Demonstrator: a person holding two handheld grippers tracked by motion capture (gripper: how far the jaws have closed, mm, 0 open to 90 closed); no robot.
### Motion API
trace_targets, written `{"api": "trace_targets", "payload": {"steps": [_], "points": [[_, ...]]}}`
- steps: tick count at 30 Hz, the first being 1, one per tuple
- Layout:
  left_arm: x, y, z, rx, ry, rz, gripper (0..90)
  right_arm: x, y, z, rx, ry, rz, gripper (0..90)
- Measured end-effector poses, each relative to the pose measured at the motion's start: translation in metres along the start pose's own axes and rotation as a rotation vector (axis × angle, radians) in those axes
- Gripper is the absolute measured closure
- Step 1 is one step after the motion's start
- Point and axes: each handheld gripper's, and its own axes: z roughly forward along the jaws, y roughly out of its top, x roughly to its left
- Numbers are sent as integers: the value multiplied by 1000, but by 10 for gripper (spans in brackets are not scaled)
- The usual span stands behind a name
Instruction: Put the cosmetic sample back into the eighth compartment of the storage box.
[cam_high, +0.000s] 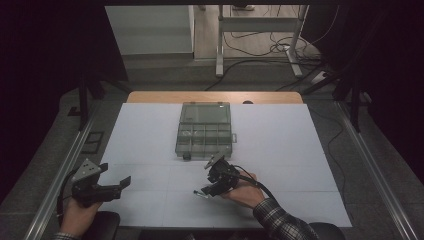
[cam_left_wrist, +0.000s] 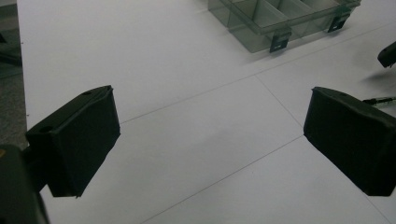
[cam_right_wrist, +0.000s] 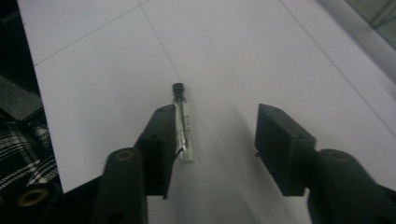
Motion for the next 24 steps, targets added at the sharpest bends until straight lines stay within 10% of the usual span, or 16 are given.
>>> {"api": "trace_targets", "payload": {"steps": [10, 24], "points": [[0, 0, 0, -2, 0, 1, 42, 15, 3, 22, 80, -23, -110, 800], [0, 0, 0, 0, 1, 3, 43, 11, 4, 10, 36, -50, -94, 808]]}}
